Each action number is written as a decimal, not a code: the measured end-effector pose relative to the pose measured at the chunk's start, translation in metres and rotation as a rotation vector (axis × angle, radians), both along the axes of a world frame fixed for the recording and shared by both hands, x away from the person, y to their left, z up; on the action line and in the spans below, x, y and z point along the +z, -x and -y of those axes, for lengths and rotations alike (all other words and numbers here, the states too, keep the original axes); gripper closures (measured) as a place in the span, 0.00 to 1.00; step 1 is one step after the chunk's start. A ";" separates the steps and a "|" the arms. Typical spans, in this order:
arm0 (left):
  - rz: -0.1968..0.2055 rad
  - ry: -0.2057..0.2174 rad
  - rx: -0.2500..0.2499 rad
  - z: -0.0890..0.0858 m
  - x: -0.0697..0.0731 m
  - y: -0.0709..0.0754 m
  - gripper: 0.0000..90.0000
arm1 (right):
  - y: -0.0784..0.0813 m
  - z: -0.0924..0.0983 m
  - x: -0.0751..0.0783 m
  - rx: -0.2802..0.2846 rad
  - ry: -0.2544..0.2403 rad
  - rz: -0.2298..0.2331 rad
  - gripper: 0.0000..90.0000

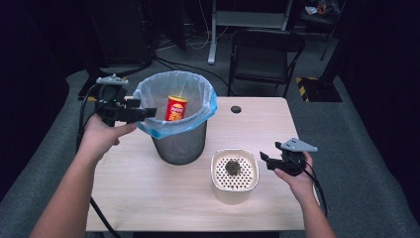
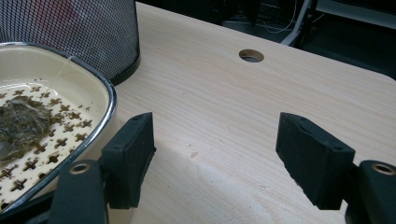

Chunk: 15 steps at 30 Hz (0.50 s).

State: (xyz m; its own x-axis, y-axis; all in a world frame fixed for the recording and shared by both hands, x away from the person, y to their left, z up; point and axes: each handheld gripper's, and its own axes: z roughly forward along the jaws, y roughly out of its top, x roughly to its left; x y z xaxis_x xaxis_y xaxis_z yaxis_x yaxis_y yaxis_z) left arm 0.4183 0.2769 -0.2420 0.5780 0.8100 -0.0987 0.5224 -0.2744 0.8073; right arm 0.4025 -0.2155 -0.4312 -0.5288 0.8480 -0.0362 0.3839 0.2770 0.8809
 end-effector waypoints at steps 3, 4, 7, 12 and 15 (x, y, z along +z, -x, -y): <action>0.003 -0.002 -0.009 -0.007 -0.005 0.011 0.33 | 0.000 0.001 0.000 0.002 -0.002 -0.001 0.31; 0.003 -0.001 -0.010 -0.010 -0.008 0.014 0.33 | 0.000 0.000 0.000 0.000 -0.002 0.000 0.31; 0.010 0.009 -0.010 -0.016 -0.016 0.024 0.33 | 0.000 0.000 -0.001 0.003 0.003 0.000 0.31; 0.008 0.011 0.004 -0.024 -0.035 0.033 0.33 | 0.000 0.000 -0.001 0.000 0.001 -0.004 0.31; 0.001 0.012 0.007 -0.029 -0.047 0.037 0.32 | 0.001 0.001 -0.002 -0.002 0.004 -0.005 0.31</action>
State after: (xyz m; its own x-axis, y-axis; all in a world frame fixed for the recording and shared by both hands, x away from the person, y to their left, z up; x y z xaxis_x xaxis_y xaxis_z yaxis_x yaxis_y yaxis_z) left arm 0.3808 0.3061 -0.2886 0.5725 0.8127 -0.1084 0.5238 -0.2608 0.8110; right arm 0.4020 -0.2164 -0.4330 -0.5277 0.8486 -0.0368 0.3890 0.2799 0.8777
